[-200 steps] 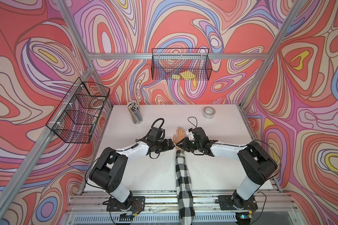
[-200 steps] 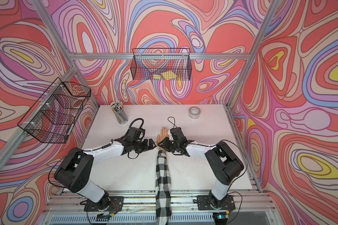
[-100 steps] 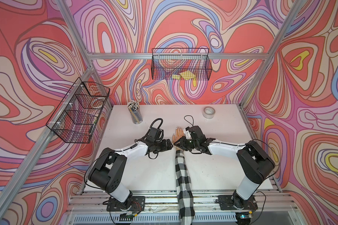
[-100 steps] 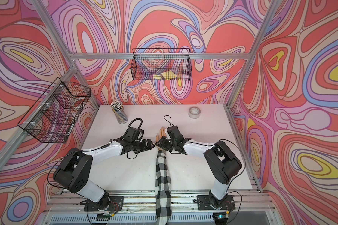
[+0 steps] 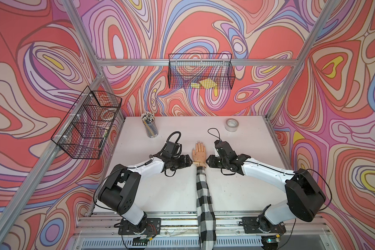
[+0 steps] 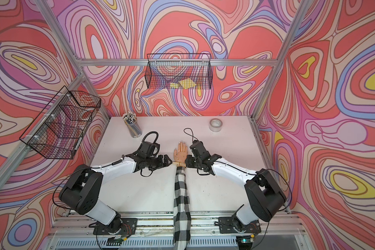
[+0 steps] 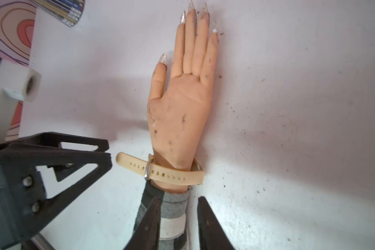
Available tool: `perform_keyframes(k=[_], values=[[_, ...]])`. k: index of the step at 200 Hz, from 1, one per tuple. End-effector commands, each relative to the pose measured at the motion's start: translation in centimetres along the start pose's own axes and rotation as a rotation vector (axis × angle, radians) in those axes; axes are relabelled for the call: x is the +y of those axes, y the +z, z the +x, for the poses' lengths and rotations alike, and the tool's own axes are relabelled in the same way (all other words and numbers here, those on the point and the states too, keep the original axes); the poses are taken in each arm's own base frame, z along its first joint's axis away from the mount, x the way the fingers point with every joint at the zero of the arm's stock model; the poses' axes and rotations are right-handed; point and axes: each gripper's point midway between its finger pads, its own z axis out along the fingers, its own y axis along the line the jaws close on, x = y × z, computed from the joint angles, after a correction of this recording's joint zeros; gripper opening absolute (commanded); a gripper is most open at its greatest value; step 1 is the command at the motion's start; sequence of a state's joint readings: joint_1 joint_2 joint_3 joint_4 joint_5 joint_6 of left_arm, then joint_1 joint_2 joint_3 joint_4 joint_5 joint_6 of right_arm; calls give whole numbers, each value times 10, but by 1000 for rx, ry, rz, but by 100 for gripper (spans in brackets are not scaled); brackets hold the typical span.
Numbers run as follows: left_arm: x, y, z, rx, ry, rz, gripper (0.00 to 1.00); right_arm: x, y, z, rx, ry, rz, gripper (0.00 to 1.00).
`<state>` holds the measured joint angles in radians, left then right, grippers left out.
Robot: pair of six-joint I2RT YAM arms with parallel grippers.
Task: Take off the watch
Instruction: Untie the watch from the hand.
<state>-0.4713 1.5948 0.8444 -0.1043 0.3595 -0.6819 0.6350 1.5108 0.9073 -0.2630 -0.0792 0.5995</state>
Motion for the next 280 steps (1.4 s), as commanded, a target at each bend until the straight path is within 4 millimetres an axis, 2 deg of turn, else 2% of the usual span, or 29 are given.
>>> perform_keyframes(k=[1,36,83,125,159,224,280], values=[[-6,-1,-8,-16,7,9,87,-5,7,6,8,-91,53,33],[-10,-4,-12,-20,11,12,87,8,20,13,38,-164,67,40],[-16,-7,-16,-22,12,24,87,16,33,14,59,-229,99,40],[-16,-5,-14,-12,6,27,87,14,45,13,69,-249,117,39],[-17,-4,-14,-3,2,33,87,13,50,15,73,-259,116,32],[-25,1,-13,12,2,44,87,19,48,15,74,-267,81,8],[-29,19,-2,43,23,17,87,20,46,17,71,-253,71,7]])
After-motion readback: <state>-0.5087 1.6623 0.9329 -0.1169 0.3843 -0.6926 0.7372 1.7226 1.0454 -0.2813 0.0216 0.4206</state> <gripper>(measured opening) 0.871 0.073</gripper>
